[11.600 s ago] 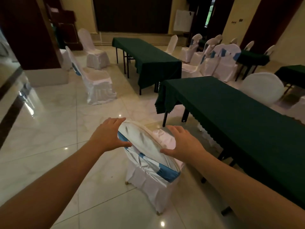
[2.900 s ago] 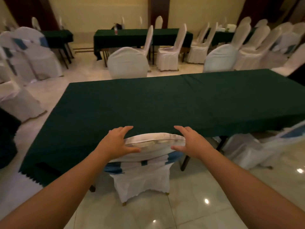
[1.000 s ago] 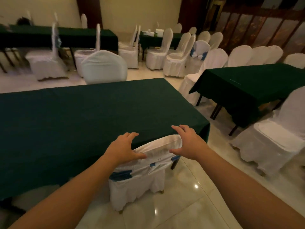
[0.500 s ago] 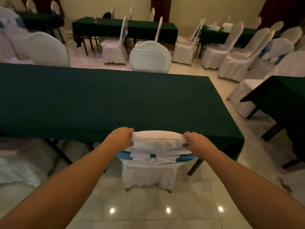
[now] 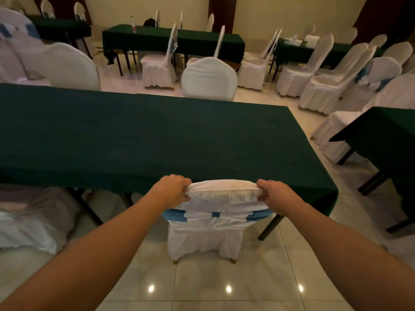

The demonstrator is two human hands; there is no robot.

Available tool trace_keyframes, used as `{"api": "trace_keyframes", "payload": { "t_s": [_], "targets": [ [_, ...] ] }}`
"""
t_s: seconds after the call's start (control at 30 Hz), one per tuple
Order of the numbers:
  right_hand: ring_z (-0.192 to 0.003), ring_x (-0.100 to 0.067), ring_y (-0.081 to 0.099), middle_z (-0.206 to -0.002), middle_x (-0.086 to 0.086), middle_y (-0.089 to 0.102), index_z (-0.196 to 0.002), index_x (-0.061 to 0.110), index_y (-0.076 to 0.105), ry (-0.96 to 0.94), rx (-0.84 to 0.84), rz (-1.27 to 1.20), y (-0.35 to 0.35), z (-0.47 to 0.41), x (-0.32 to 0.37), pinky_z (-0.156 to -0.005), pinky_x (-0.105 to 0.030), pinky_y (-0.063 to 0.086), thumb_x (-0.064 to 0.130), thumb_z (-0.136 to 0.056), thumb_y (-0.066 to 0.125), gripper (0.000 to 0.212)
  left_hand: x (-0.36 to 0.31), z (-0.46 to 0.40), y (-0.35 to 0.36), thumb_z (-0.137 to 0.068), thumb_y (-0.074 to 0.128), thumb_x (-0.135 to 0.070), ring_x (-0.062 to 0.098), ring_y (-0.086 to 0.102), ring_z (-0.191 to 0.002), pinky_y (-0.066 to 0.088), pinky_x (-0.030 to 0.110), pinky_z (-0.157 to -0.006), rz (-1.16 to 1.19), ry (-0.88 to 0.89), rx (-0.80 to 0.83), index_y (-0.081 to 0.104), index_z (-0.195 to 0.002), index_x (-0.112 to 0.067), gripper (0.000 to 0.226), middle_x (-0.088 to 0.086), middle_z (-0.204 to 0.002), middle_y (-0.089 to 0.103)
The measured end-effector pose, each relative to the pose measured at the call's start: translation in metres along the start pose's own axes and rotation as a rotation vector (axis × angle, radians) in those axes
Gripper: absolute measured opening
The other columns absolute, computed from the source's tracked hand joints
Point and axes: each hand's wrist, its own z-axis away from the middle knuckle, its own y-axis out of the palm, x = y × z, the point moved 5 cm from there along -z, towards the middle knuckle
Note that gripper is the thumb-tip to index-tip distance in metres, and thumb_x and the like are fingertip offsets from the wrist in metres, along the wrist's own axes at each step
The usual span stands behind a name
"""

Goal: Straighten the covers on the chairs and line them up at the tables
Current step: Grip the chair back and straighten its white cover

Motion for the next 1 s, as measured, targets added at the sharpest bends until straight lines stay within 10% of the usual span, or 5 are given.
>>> {"api": "trace_keyframes", "payload": {
  "t_s": [0.6, 1.0],
  "targets": [
    [-0.078, -0.013, 0.057, -0.089, 0.007, 0.059, -0.106, 0.036, 0.050, -0.068, 0.035, -0.030, 0.008, 0.002, 0.076, -0.066, -0.030, 0.049, 0.028, -0.094, 0.067, 0.022, 0.096, 0.044, -0.025, -0.084, 0.076, -0.034, 0.010, 0.056, -0.083, 0.045, 0.027, -0.077, 0.091, -0.171, 0.056, 0.064, -0.113, -0.030, 0.032, -0.011, -0.097, 0.062],
    [-0.074, -0.010, 0.053, -0.086, 0.008, 0.055, -0.095, 0.038, 0.048, 0.026, 0.018, 0.073, -0.005, 0.021, 0.010, -0.062, -0.028, 0.042, 0.019, -0.089, 0.069, 0.029, 0.016, 0.053, -0.004, -0.088, 0.072, -0.034, 0.011, 0.058, -0.080, 0.053, 0.031, -0.079, 0.150, -0.065, 0.024, 0.068, -0.109, -0.027, 0.023, -0.007, -0.093, 0.065]
  ]
}}
